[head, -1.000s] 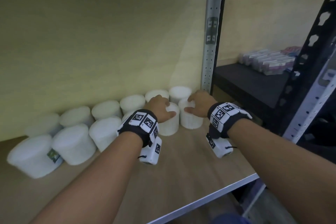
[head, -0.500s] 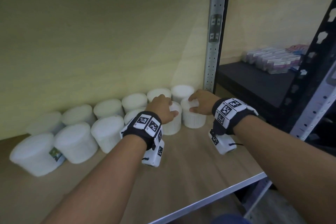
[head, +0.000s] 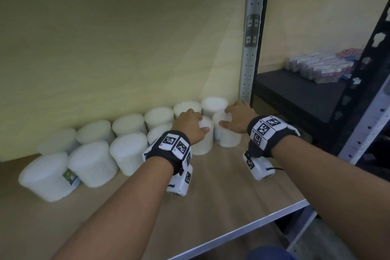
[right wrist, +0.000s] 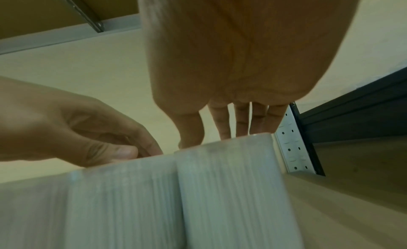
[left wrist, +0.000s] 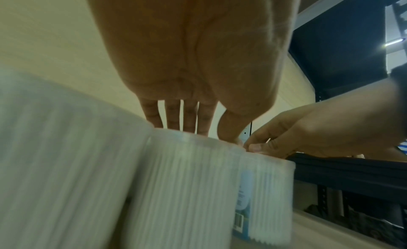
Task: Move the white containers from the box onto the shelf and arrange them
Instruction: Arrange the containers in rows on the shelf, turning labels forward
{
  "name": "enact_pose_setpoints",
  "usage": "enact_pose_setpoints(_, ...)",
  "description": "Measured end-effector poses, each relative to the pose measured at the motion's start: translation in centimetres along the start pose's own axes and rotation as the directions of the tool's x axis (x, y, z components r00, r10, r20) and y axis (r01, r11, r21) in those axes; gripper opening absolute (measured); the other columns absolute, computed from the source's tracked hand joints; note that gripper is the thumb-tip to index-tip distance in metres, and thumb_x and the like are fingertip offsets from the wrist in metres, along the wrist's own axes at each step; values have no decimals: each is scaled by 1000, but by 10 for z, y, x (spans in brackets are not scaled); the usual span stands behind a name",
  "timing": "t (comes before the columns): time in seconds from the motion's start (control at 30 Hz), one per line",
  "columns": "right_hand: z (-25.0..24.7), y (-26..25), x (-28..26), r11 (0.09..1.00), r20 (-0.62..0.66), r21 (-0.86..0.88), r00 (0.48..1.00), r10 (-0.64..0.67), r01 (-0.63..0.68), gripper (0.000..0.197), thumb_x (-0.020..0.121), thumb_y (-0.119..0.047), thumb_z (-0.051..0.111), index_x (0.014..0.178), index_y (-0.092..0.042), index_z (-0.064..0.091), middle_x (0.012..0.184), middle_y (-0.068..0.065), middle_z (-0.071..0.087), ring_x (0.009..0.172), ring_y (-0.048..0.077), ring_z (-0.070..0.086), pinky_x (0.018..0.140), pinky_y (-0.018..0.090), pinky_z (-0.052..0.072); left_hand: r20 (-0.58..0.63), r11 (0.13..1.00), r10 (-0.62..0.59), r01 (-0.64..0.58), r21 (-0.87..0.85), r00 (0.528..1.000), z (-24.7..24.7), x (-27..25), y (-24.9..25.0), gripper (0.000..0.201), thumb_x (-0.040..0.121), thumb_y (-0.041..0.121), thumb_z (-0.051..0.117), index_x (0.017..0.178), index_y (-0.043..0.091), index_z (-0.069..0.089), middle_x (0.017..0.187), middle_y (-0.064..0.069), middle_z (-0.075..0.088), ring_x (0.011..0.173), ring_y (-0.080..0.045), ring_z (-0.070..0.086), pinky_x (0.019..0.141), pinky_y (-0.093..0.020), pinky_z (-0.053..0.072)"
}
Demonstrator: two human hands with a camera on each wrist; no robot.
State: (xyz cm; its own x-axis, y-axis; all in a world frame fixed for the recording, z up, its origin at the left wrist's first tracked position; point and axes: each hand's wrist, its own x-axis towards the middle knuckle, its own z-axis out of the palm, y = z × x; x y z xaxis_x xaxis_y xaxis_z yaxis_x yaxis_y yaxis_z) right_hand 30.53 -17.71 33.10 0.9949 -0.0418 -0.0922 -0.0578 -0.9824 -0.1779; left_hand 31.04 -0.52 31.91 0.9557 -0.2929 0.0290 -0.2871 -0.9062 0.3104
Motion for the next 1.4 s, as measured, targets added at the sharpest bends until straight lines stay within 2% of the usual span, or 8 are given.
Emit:
enact_pose_setpoints(0.23, -1, -2, 4, 999, 5, -34, 1000, -5, 6, 61, 91, -50, 51, 139, -13, 45, 145, 12, 35, 137, 32, 29, 113, 44, 31, -5, 1000, 4, -4, 9, 1000, 1, 0, 0, 51, 90, 41, 56, 134, 16, 49, 134, -6, 45, 125, -25, 43, 102, -38, 40)
enact_pose_setpoints(0.5, -6, 2, 6, 998, 69, -23, 996, -48, 50, 61, 91, -45, 53, 145, -19, 38, 150, 8, 32, 139, 29, 31, 115, 42, 29, -18, 1000, 4, -4, -10, 1000, 1, -2, 0, 50, 90, 40, 57, 133, 16, 49, 133, -6, 46, 126, -25, 43, 102, -37, 38)
enact_pose_setpoints(0.63, -8, 2, 7, 997, 103, 15, 992, -77, 76, 47, 91, -33, 56, 135, -15, 49, 146, 7, 41, 132, 27, 42, 107, 35, 36, -20, 1000, 6, -6, -12, 1000, 1, -3, -1, 50, 90, 40, 56, 134, 15, 49, 133, -6, 46, 125, -25, 43, 102, -37, 39)
enact_pose_setpoints(0.8, -13, 3, 8, 992, 60, 109, 995, -75, 68, 45, 89, -16, 55, 134, -21, 52, 147, 5, 40, 135, 24, 41, 109, 31, 35, -21, 1000, -2, 2, -8, 1000, 2, -3, 0, 50, 91, 40, 55, 134, 17, 48, 135, -5, 44, 127, -24, 42, 103, -37, 37)
enact_pose_setpoints(0.9, -13, 0, 6, 993, -68, 105, 997, -38, 45, 47, 90, -31, 57, 134, -17, 51, 143, 8, 43, 133, 28, 41, 110, 42, 37, -18, 1000, -2, 2, -4, 1000, 2, -3, 1, 50, 91, 40, 55, 135, 17, 48, 136, -6, 44, 127, -25, 42, 103, -37, 38)
enact_pose_setpoints(1.03, -6, -5, 6, 999, 0, -27, 1000, 20, -20, 65, 89, -51, 53, 138, -9, 45, 143, 13, 39, 133, 32, 37, 110, 46, 36, -18, 1000, -1, 1, 0, 1000, 2, -4, 1, 50, 92, 40, 54, 135, 16, 47, 136, -6, 44, 127, -25, 42, 103, -38, 38)
enact_pose_setpoints(1.27, -5, -6, 7, 999, 21, -41, 1000, 13, -12, 65, 90, -50, 52, 139, -9, 44, 144, 13, 37, 135, 32, 34, 110, 45, 36, -19, 1000, -1, 0, -15, 1000, 3, -4, 0, 50, 91, 40, 55, 135, 17, 48, 136, -6, 43, 127, -25, 41, 103, -38, 38)
enact_pose_setpoints(1.4, -8, -2, 9, 999, 78, -39, 996, -34, 37, 56, 93, -40, 52, 141, -13, 43, 147, 10, 36, 134, 30, 38, 111, 39, 36, -18, 1000, -2, 2, -18, 1000, 3, -4, 0, 49, 91, 40, 55, 135, 17, 47, 136, -6, 43, 127, -25, 41, 103, -38, 38)
